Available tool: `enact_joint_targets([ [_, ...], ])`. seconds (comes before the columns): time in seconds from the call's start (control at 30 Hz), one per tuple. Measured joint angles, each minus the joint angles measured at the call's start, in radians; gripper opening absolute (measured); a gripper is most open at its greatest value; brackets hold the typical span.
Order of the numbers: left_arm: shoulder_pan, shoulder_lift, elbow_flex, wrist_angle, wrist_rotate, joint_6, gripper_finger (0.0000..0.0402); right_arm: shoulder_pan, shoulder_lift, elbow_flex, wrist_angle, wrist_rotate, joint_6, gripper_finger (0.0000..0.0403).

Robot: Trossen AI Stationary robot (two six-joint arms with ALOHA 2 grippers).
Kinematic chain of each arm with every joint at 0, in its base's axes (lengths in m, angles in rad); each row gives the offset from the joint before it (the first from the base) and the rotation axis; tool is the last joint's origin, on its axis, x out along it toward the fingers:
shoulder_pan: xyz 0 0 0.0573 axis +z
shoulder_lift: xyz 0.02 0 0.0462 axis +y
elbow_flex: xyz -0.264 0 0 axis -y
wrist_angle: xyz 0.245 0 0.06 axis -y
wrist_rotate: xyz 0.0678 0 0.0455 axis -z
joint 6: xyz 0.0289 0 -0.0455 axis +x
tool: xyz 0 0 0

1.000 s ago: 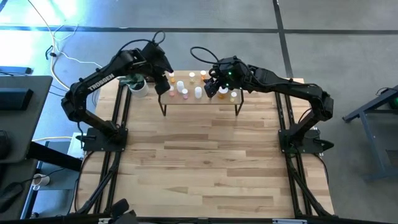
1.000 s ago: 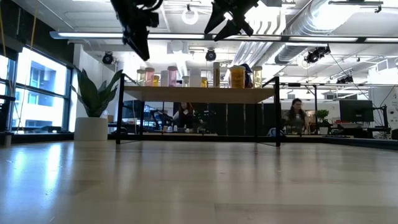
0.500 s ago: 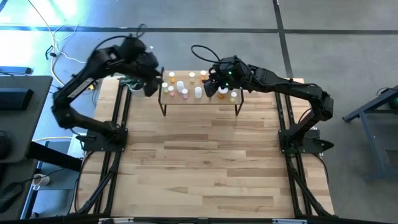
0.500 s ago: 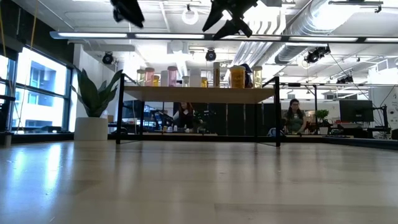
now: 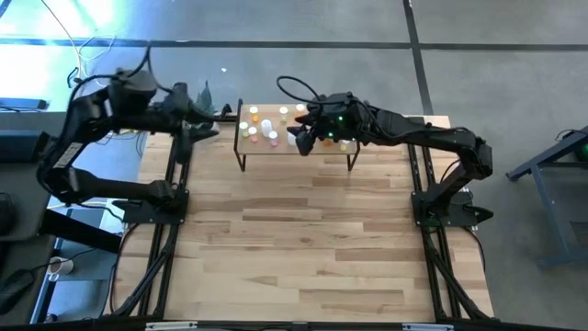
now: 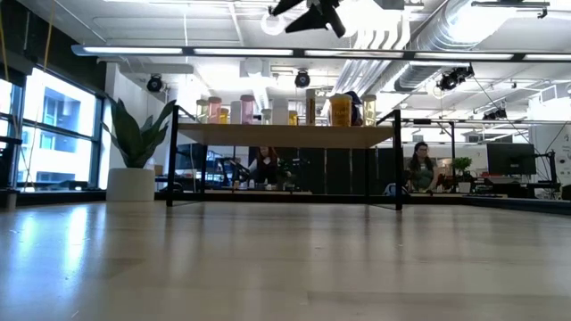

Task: Pick and place medicine bottles onto shelf by color
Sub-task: Return to Home Position

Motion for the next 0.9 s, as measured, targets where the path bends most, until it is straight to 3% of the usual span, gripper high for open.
enact_joint_targets([
  [0.13,-0.051,-0.089,-0.09,0.065,-0.001,-0.047,0.0157,0.038,0.0,0.0,0.012,0.0,0.0,0.0197],
  [0.57,-0.186,-0.517,-0.704,0.433,-0.007,-0.268,0.0156,0.109,0.0,0.0,0.017,0.0,0.058,0.0197],
  [0.9,-0.219,-0.847,-1.085,0.609,-0.008,-0.371,0.0156,0.108,-0.059,0.0,-0.168,0.014,0.064,0.0197],
])
